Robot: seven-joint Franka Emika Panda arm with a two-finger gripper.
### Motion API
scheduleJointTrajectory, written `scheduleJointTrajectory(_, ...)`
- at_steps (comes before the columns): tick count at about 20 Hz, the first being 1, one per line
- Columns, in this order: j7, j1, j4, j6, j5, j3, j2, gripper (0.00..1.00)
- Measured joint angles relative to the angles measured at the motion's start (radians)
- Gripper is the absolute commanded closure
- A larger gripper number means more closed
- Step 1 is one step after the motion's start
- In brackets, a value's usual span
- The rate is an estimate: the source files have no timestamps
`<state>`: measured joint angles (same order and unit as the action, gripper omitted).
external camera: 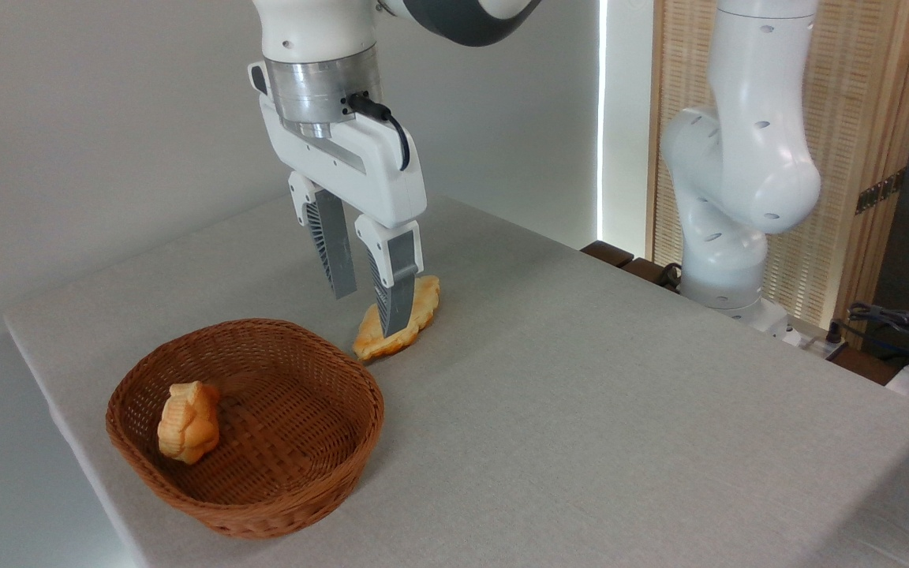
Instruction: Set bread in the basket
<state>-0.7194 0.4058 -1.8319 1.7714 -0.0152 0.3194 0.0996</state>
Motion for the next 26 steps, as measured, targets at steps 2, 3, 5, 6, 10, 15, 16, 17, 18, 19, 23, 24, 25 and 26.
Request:
scheduleJointTrajectory(2, 0.0, 0.001, 0.003, -0.003, -0.004, -0.003, 0.002, 0.0)
scheduleJointTrajectory(3, 0.0, 0.001, 0.002, -0.005, -0.007, -0.011, -0.002, 0.0)
scheduleJointTrajectory(5, 0.0, 0.003, 0.003, -0.005, -0.008, -0.023, -0.014, 0.0)
scheduleJointTrajectory(6, 0.0, 0.002, 0.003, -0.005, -0.008, -0.023, -0.019, 0.0)
scheduleJointTrajectory(10, -0.024, 0.002, 0.012, -0.005, -0.008, -0.024, -0.021, 0.0)
scheduleJointTrajectory(15, -0.024, 0.006, 0.024, -0.011, -0.008, -0.028, -0.02, 0.0)
scheduleJointTrajectory(16, -0.024, 0.006, 0.024, -0.014, -0.008, -0.027, -0.02, 0.0)
scheduleJointTrajectory(17, -0.023, 0.006, 0.025, -0.022, -0.008, -0.027, -0.02, 0.0)
scheduleJointTrajectory(18, -0.023, 0.006, 0.025, -0.029, -0.008, -0.027, -0.019, 0.0)
scheduleJointTrajectory(19, -0.023, 0.006, 0.025, -0.033, -0.008, -0.027, -0.019, 0.0)
scheduleJointTrajectory(23, -0.023, 0.005, 0.026, -0.034, -0.008, -0.025, -0.018, 0.0)
scheduleJointTrajectory(24, -0.023, 0.003, 0.027, -0.034, -0.008, -0.024, -0.018, 0.0)
scheduleJointTrajectory(25, -0.023, -0.001, 0.027, -0.034, -0.008, -0.024, -0.018, 0.0)
scheduleJointTrajectory(26, -0.023, -0.009, 0.028, -0.034, -0.008, -0.027, -0.018, 0.0)
